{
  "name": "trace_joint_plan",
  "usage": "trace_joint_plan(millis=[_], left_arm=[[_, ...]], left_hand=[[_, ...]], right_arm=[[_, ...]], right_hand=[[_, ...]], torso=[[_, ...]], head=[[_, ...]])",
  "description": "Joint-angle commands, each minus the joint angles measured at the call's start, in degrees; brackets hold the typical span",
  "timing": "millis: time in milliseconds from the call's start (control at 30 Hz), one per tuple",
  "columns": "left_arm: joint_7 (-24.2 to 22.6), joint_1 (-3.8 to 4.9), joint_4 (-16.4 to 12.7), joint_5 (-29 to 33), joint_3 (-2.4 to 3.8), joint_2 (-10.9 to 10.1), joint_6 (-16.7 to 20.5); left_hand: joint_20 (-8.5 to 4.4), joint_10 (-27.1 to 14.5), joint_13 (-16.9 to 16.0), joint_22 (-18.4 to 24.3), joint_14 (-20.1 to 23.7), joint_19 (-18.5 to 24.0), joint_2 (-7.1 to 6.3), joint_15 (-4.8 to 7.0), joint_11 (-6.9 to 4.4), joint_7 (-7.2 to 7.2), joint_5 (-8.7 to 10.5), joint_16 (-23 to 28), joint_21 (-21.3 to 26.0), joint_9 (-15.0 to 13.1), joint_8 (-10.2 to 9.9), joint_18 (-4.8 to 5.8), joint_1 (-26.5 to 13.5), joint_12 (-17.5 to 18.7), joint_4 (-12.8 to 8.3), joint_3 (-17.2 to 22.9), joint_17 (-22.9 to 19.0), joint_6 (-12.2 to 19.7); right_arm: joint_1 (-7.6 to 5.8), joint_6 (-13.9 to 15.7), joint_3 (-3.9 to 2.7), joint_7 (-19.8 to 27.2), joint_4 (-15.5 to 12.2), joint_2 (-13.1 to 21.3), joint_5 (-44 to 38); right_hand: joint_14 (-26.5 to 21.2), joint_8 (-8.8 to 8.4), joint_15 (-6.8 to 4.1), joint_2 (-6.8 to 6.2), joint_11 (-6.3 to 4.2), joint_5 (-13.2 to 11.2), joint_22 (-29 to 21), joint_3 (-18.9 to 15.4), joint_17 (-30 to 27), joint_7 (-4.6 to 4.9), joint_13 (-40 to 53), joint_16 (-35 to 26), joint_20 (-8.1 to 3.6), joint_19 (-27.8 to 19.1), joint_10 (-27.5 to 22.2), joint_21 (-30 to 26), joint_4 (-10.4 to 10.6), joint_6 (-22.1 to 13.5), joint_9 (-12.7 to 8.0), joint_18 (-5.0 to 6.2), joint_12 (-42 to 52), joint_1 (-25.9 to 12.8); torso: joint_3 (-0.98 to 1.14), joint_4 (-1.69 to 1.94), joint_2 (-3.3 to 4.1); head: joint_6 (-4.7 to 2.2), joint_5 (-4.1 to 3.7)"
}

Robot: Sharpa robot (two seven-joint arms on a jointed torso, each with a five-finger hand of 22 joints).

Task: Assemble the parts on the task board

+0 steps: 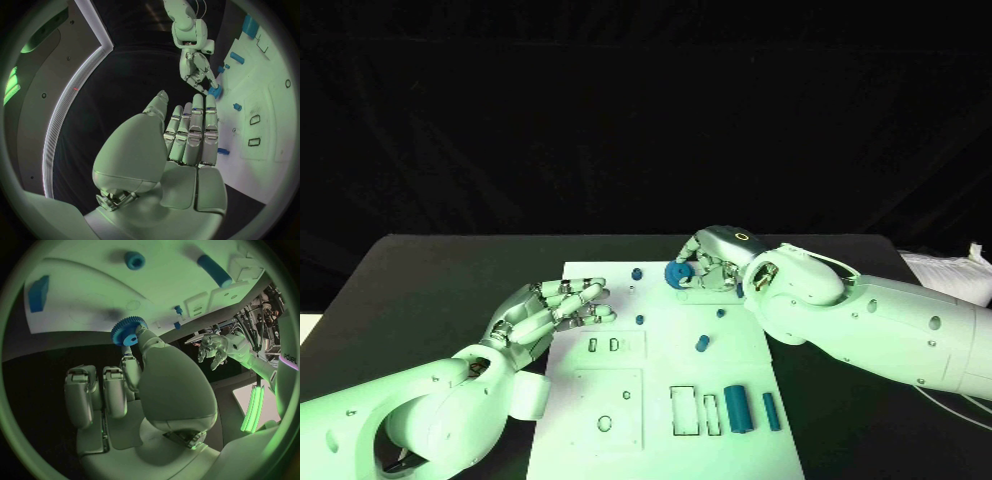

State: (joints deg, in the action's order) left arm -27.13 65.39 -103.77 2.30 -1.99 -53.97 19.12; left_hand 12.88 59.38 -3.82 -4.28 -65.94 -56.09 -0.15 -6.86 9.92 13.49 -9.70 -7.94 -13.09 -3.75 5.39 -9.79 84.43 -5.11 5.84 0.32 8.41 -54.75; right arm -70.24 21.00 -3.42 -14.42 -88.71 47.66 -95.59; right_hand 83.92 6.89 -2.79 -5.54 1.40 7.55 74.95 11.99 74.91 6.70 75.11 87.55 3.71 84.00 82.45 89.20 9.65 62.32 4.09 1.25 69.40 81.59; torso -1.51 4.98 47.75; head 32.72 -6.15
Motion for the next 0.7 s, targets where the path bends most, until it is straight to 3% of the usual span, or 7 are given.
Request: trace_joint_plan(millis=[33, 167, 467, 700], left_arm=[[-0.3, 0.04, 0.0, -0.4, 0.04, 0.1, -1.2], [-0.3, 0.04, 0.0, -0.4, 0.04, 0.1, -1.2], [-0.3, 0.04, 0.0, -0.4, 0.04, 0.2, -1.3], [-0.3, 0.04, 0.0, -0.4, 0.04, 0.3, -1.3]], left_hand=[[0.18, -0.2, 0.1, 0.1, 0.4, 0.4, 0.56, -0.03, 0.18, 0.01, 0.23, 0.1, 0.2, 0.0, -0.3, -0.63, -0.1, 0.2, -0.4, 0.1, 0.1, 0.0], [0.18, -0.2, 0.1, 0.1, 0.4, 0.4, 0.56, -0.03, 0.18, 0.01, 0.23, 0.1, 0.2, 0.0, -0.3, -0.63, -0.1, 0.2, -0.4, 0.1, 0.1, 0.0], [0.18, -0.2, 0.1, 0.1, 0.4, 0.4, 0.56, -0.03, 0.18, 0.01, 0.23, 0.1, 0.2, 0.0, -0.3, -0.63, -0.1, 0.2, -0.4, 0.1, 0.1, 0.0], [0.18, -0.2, 0.1, 0.1, 0.4, 0.4, 0.57, -0.03, 0.18, 0.02, 0.23, 0.1, 0.2, 0.0, -0.3, -0.64, -0.1, 0.2, -0.4, 0.1, 0.1, 0.0]], right_arm=[[-0.06, 3.2, 0.04, -0.3, -0.8, -1.3, -4.8], [-0.08, 2.8, 0.28, -0.5, -0.9, -3.4, -6.1], [0.12, 1.4, 1.64, -0.5, 1.9, -7.8, -7.3], [0.42, 0.2, 2.12, -0.2, 3.9, -9.8, -7.4]], right_hand=[[5.1, 0.33, -0.33, 1.0, -0.67, 0.3, 13.7, 0.5, 10.2, -1.07, 0.6, 0.3, -0.56, 5.3, 0.6, 0.3, 0.1, 2.1, 0.3, -0.95, 0.1, -0.5], [5.1, 0.19, -0.33, 0.99, -0.65, 0.1, 13.7, 0.8, 10.2, -1.05, 0.5, 0.3, -0.57, 5.3, 0.6, 0.2, 0.1, 2.0, 0.3, -0.94, 0.0, -0.7], [5.1, 0.12, -0.33, 1.03, -0.65, 0.0, 13.7, 0.9, 10.3, -1.05, 0.5, 0.3, -0.58, 5.3, 0.6, 0.2, 0.1, 2.0, 0.2, -0.94, -0.1, -0.8], [5.1, 0.03, -0.32, 0.98, -0.63, -0.2, 13.7, 1.0, 10.2, -1.02, 0.5, 0.3, -0.58, 5.3, 0.6, 0.2, 0.1, 2.0, 0.2, -0.94, -0.2, -1.0]], torso=[[-0.01, -0.01, 0.05], [-0.03, 0.0, 0.07], [-0.05, 0.12, 0.08], [0.02, -0.08, 0.09]], head=[[-0.06, 0.34], [0.01, 0.54], [0.28, 0.74], [0.43, 0.98]])
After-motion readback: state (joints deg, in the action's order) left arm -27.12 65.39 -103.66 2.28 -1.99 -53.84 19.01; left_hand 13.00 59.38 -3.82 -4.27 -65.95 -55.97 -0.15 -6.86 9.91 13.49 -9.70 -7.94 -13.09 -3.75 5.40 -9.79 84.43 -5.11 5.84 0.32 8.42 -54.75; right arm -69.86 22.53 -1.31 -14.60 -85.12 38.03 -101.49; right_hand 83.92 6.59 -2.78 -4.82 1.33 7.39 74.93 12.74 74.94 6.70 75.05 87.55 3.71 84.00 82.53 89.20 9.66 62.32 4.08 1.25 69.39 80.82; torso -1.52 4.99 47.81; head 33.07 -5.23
